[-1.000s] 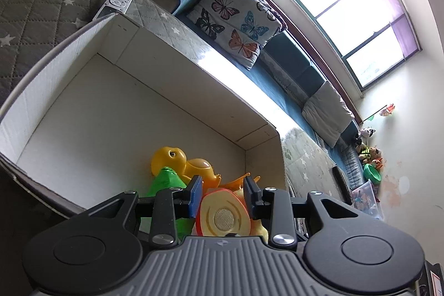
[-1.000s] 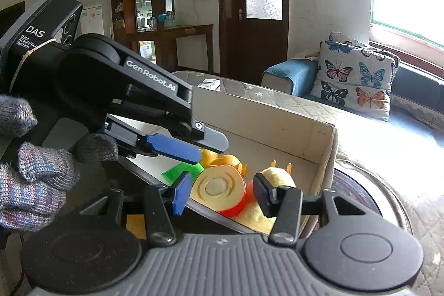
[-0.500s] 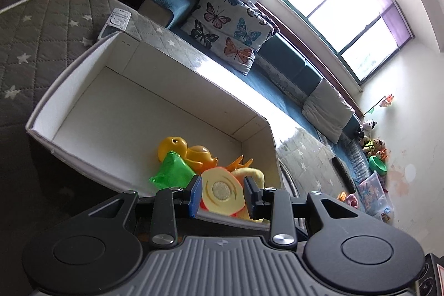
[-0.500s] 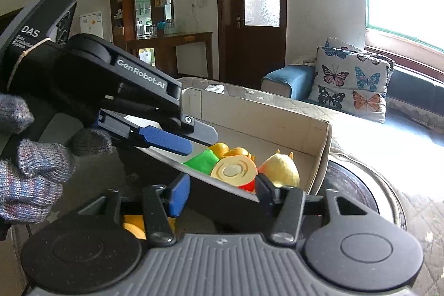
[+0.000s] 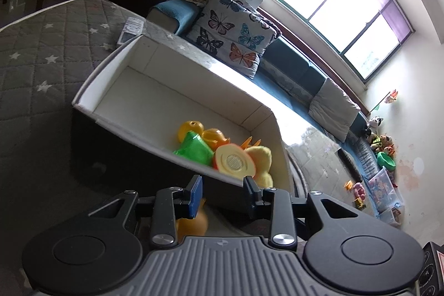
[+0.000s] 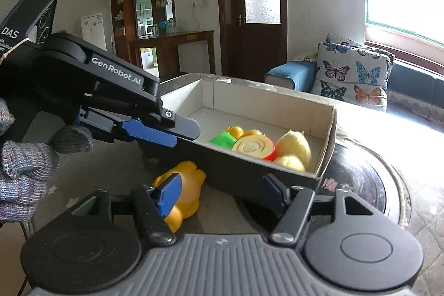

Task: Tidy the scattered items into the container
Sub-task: 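Move the right tool down to the orange rubber duck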

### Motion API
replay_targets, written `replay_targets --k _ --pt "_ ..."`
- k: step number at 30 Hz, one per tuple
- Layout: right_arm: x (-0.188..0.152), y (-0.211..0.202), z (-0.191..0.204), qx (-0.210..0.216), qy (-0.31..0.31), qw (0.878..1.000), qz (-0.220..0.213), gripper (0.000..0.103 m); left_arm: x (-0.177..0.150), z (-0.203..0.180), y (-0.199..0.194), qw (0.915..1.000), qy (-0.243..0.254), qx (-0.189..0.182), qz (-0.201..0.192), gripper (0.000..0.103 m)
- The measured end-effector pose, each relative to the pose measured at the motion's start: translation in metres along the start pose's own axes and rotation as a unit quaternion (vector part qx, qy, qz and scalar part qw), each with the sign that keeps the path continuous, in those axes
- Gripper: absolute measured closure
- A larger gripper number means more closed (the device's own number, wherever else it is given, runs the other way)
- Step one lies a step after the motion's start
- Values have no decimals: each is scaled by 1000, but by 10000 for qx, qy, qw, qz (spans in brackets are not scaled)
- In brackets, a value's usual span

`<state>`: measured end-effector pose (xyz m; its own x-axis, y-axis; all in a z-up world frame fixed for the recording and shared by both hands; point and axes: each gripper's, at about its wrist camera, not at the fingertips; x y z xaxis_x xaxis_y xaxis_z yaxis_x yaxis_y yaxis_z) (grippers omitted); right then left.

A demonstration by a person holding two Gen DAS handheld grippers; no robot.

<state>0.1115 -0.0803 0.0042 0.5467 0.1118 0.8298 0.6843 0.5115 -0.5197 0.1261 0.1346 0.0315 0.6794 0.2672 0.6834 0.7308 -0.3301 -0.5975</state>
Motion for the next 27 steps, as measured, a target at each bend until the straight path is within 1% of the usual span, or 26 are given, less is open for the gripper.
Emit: replay_targets --k 7,10,12,16,20,27 --pt "-13 2 13 91 -42 9999 135 36 -15 8 -8 9999 -21 114 76 68" --pt "-18 5 19 132 -66 9997 207 32 -20 13 -6 9997 -99 174 145 68" --pt "-20 7 22 161 -97 9995 252 32 -22 17 -5 9995 -155 217 178 68" --pt "-23 17 31 216 -186 9989 369 32 -19 19 -2 9994 -203 210 200 68" --pt "-26 29 39 253 -272 9980 521 33 -13 18 4 9995 -193 110 233 67" --pt "-29 44 47 227 -331 9963 759 34 -6 24 18 9990 -177 184 357 67"
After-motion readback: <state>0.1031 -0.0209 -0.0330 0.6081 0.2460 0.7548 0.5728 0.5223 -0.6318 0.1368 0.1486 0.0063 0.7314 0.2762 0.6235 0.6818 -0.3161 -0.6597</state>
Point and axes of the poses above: each gripper's, at about its wrist camera, not at the fingertips, and y roughly the way its jaws point, z to its left, x to its top, and after that the axes turned 10 degrees about y, right-handed
